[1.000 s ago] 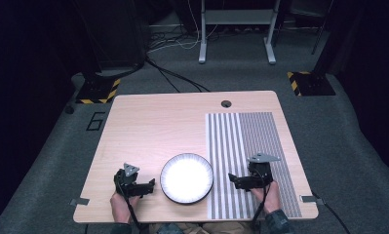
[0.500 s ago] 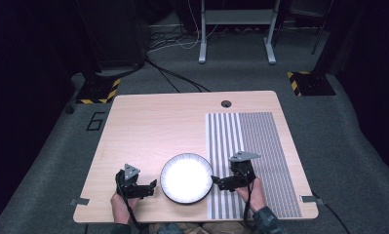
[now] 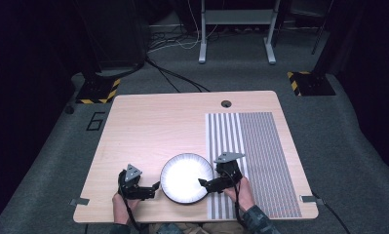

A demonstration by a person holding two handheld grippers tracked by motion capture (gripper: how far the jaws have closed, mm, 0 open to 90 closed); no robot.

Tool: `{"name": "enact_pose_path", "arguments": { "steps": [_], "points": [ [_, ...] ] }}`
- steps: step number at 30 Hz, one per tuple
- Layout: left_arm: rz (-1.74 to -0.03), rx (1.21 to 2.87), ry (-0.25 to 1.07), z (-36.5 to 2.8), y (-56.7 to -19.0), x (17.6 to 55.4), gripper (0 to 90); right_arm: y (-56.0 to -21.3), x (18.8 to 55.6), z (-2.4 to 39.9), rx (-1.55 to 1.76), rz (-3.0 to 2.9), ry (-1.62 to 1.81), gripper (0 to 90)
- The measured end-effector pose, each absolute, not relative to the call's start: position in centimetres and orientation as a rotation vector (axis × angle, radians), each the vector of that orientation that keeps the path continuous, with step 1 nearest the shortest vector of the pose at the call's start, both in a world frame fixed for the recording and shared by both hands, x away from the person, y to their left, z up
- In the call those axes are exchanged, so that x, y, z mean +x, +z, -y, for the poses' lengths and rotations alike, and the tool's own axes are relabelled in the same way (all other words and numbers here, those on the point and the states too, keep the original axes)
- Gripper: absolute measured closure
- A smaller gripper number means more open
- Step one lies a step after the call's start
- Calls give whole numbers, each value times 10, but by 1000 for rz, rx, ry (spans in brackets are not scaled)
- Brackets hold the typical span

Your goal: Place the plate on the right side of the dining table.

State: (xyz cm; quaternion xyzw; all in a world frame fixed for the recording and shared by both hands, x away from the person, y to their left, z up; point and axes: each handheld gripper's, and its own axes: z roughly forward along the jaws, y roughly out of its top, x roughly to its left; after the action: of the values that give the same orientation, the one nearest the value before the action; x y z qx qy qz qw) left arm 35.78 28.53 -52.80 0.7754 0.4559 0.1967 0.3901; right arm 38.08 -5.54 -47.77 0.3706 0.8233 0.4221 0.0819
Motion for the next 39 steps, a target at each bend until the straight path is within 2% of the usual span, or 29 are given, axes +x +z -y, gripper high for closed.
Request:
{"name": "enact_pose_path", "arguments": {
  "steps": [7,39],
  "points": [
    [-1136,1967,465,-285,-528,358,0,-480,380,45,1075,-2506,1242,0],
    [-1141,1959,506,-283,-528,356,0,-482,376,32,1074,-2493,1196,13]
  ]
}}
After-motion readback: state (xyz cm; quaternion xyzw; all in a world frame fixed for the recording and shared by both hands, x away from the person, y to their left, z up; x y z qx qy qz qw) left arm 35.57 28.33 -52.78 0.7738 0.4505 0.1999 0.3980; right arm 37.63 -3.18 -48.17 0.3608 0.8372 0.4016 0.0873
